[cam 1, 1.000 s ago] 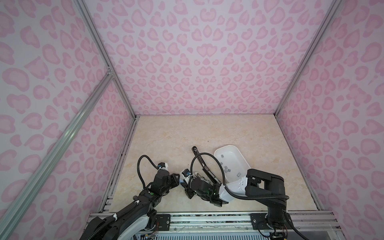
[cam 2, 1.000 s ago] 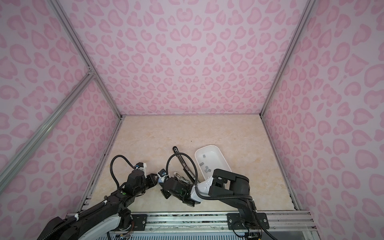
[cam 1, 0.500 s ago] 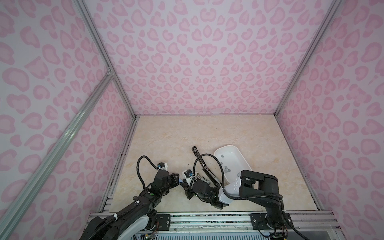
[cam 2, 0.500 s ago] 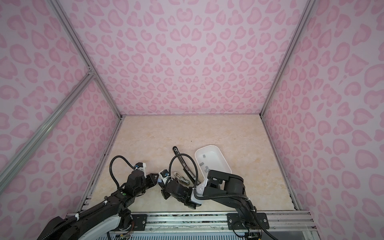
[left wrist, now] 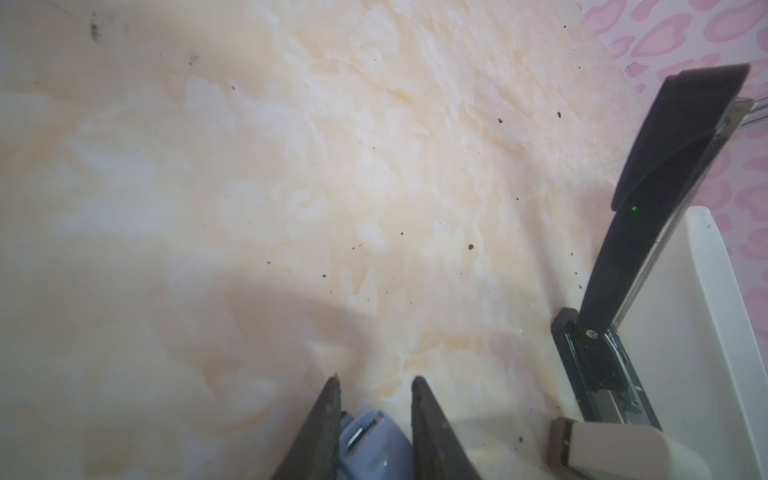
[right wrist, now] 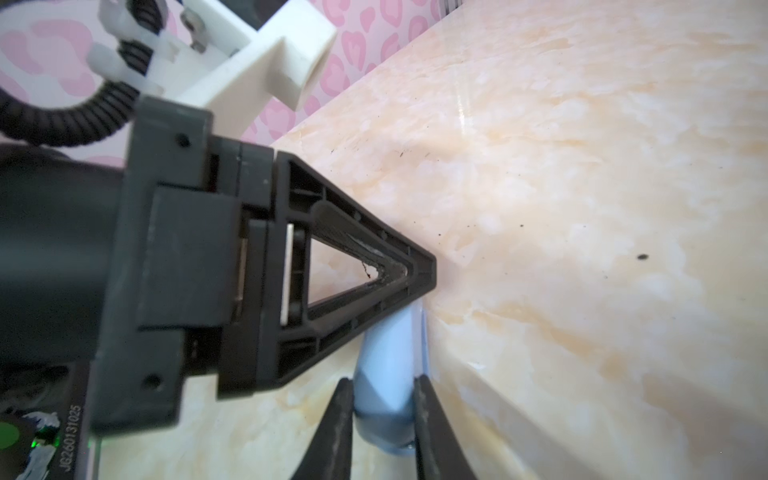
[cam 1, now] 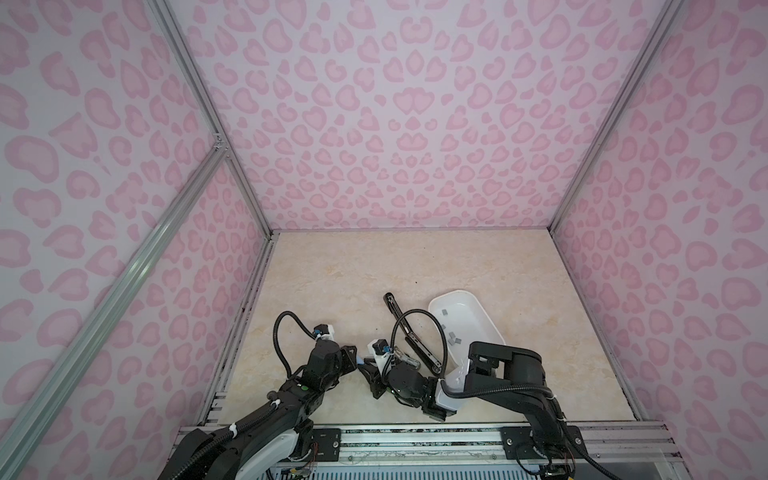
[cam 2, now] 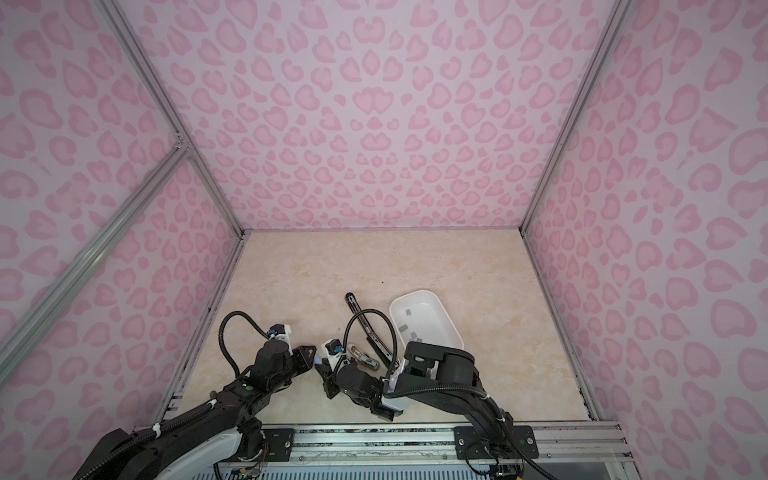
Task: Load the staples into the stapler
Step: 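Carry the blue stapler farther from the robot and release it on the table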
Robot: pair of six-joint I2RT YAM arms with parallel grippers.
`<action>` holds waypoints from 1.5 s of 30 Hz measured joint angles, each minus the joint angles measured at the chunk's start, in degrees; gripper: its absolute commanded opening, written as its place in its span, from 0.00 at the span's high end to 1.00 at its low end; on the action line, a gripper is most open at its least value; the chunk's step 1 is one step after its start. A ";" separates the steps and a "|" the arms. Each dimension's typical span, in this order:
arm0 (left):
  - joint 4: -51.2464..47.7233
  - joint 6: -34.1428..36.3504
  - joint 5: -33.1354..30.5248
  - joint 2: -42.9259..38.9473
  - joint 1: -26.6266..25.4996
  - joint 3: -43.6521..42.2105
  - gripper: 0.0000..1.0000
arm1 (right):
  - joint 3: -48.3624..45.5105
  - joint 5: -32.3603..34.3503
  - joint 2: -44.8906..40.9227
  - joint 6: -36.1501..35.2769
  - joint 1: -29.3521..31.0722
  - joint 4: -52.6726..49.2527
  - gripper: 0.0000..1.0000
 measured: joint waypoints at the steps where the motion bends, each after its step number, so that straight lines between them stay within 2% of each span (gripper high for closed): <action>1: 0.07 0.00 -0.04 0.07 -0.02 0.00 0.70 | -0.02 0.33 0.59 0.09 0.09 1.14 0.78; 6: 0.33 0.00 -0.85 0.04 -0.24 -0.07 0.71 | 0.11 0.63 1.42 0.50 0.17 2.60 0.78; 10: 0.48 0.00 -1.01 -0.20 -0.28 -0.26 0.71 | -0.17 0.37 0.22 0.70 0.09 0.94 0.72; 14: -0.72 -0.02 0.24 -1.22 -0.52 -0.11 0.70 | -0.22 -0.02 -3.06 -0.11 0.00 -8.07 0.68; 21: -5.88 0.46 0.28 -3.98 -0.61 1.01 0.65 | 5.73 -0.39 -6.62 -2.34 -0.42 -24.26 0.58; 22: -7.06 0.61 0.20 -4.35 -0.61 1.42 0.58 | 6.40 -0.39 -7.02 -2.69 -0.55 -26.23 0.57; 24: -9.03 1.03 0.17 -4.74 -0.61 2.21 0.53 | 7.15 -0.24 -7.65 -3.69 -0.66 -29.09 0.56; 30: -15.32 1.86 -2.05 -4.37 -0.61 8.07 0.47 | 4.92 0.02 -10.71 -4.87 -0.74 -32.44 0.55; 34: -19.12 3.15 -3.61 -4.09 -0.24 13.22 0.46 | 1.68 0.48 -12.96 -5.62 0.52 -31.91 0.46; 37: -23.15 4.55 -4.90 -5.29 0.61 17.14 0.46 | 1.31 0.46 -13.18 -6.27 1.99 -31.47 0.43; 40: -28.17 6.10 -6.21 -8.70 0.98 20.46 0.43 | 3.26 0.92 -11.87 -6.36 3.04 -32.02 0.44; 45: -36.68 8.92 -11.50 -15.08 1.07 21.90 0.35 | 8.07 2.93 -7.89 -6.14 3.32 -32.63 0.56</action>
